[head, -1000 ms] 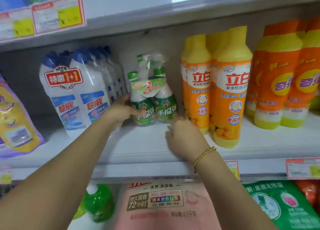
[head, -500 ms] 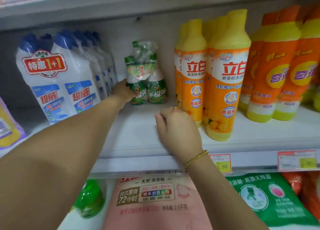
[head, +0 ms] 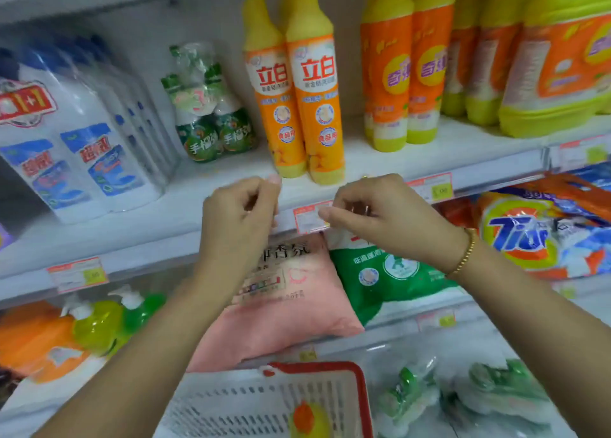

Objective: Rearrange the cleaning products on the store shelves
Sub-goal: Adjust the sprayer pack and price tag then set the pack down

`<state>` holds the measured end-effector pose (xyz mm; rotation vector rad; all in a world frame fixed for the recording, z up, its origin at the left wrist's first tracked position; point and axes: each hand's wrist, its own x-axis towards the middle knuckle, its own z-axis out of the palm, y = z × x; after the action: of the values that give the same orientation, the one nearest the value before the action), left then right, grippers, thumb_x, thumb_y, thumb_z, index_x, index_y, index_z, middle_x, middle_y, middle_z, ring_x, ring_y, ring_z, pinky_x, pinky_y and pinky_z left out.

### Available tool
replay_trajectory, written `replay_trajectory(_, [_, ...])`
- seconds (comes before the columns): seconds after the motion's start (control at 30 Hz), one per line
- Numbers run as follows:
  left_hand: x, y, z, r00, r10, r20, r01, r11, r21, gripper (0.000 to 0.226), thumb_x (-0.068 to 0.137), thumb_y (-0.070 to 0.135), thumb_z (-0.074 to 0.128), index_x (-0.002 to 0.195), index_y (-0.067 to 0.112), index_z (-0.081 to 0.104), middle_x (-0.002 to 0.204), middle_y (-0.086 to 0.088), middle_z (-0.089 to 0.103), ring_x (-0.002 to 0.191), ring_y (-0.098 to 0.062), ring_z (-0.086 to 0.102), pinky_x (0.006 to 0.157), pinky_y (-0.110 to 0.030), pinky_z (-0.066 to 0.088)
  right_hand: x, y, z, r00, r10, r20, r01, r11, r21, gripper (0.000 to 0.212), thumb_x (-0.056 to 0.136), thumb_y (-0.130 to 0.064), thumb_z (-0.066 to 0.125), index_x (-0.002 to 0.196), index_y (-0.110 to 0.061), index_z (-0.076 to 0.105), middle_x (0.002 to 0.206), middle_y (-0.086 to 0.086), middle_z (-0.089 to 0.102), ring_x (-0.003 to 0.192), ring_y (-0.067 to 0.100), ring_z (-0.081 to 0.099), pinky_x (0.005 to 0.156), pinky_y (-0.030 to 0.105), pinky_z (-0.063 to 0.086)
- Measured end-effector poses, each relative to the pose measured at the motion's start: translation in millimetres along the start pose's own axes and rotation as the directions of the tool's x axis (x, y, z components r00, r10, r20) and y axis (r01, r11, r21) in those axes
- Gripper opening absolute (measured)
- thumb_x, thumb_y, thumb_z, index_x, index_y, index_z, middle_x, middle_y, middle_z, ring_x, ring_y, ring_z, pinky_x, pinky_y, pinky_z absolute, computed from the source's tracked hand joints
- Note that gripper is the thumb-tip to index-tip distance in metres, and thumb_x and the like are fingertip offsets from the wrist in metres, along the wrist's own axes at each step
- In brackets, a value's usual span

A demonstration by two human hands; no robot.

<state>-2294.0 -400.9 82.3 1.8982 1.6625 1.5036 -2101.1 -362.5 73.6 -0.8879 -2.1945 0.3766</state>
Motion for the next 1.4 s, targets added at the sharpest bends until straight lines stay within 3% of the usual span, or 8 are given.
replay_trajectory(0.07, [-31.0,9.0,29.4,0.976,-0.078,0.203,0.067,0.996,0.063,0.042,0.090,0.039,0.058,0.055,0.017,0.053,0.050,0.002,0.053,0.050,-0.009,0.048,0.055,-0.027,0.039,-36.7,23.5,-26.1,0.990,0.126,0.069,-0.120,0.989,-0.081,0.026,0.088,-0.035,0.065,0.071,-0.015,0.068,0.055,-0.012,0.057,0.059,-0.002,0.054,0.055,0.011,0.037])
replay_trajectory(0.17, [-63.0,5.9,76.8,0.807,-0.205,0.554,0.102,0.972,0.212,0.014,0.085,0.033,0.068,0.076,0.023,0.063,0.071,0.009,0.061,0.063,-0.003,0.053,0.056,-0.013,0.040,-80.7,69.5,-58.8,0.919,0.374,0.129,-0.347,0.919,-0.186,0.019,0.083,-0.038,0.068,0.075,-0.020,0.068,0.063,-0.015,0.059,0.061,0.001,0.054,0.057,0.009,0.038])
replay_trajectory(0.3, [-112.9,-9.8,133.8,0.491,-0.385,0.781,0.036,0.905,0.423,0.063,0.076,0.041,0.077,0.125,0.012,0.052,0.120,-0.004,0.058,0.107,-0.019,0.057,0.090,-0.025,0.047,-139.3,119.2,-76.7,0.700,0.629,0.338,-0.527,0.775,-0.350,0.030,0.074,-0.039,0.077,0.096,-0.023,0.064,0.093,-0.004,0.065,0.084,0.013,0.059,0.072,0.017,0.044])
replay_trajectory(0.47, [-167.6,-23.9,177.4,0.518,-0.482,0.707,0.018,0.832,0.554,0.058,0.083,0.033,0.071,0.127,0.005,0.048,0.126,-0.013,0.056,0.113,-0.027,0.055,0.083,-0.029,0.044,-212.5,145.3,-61.2,0.401,0.751,0.524,-0.537,0.656,-0.530,0.060,0.073,-0.038,0.080,0.126,-0.025,0.055,0.120,0.002,0.061,0.094,0.011,0.053,0.081,0.019,0.038])
replay_trajectory(0.57, [-182.1,-39.4,191.8,0.617,-0.498,0.610,0.188,0.845,0.501,0.039,0.083,0.026,0.071,0.114,0.007,0.059,0.113,-0.009,0.063,0.104,-0.026,0.061,0.085,-0.030,0.050,-235.9,154.5,-54.7,0.482,0.733,0.481,-0.567,0.679,-0.466,0.050,0.073,-0.032,0.081,0.119,-0.024,0.062,0.111,0.002,0.063,0.091,0.011,0.054,0.079,0.019,0.040])
replay_trajectory(0.73, [-185.0,-47.1,202.0,0.722,-0.485,0.493,0.165,0.813,0.558,0.024,0.087,0.023,0.066,0.102,0.005,0.062,0.104,-0.011,0.065,0.097,-0.026,0.062,0.075,-0.029,0.044,-243.9,155.2,-43.8,0.577,0.687,0.443,-0.495,0.725,-0.479,0.044,0.079,-0.024,0.075,0.120,-0.018,0.062,0.118,0.006,0.062,0.100,0.016,0.057,0.087,0.022,0.042])
replay_trajectory(1.17, [-59.5,49.2,99.7,0.808,-0.244,0.536,0.063,0.941,0.333,0.020,0.078,0.029,0.078,0.093,0.017,0.071,0.083,-0.001,0.070,0.077,-0.018,0.067,0.070,-0.028,0.049,-148.7,104.0,-49.5,0.717,0.469,0.515,-0.425,0.880,-0.210,0.067,0.068,-0.042,0.081,0.127,-0.030,0.051,0.105,-0.011,0.057,0.095,0.013,0.058,0.086,0.027,0.049])
replay_trajectory(1.4, [3.9,120.3,-44.3,0.930,0.102,0.354,-0.127,0.991,0.048,0.027,0.057,0.028,0.077,0.077,0.046,0.073,0.075,0.025,0.071,0.071,0.008,0.066,0.068,-0.008,0.051,-64.7,24.0,-71.0,0.973,0.202,0.112,-0.196,0.979,-0.062,0.083,0.062,-0.050,0.080,0.135,-0.033,0.044,0.116,-0.015,0.054,0.100,0.005,0.053,0.078,0.011,0.045])
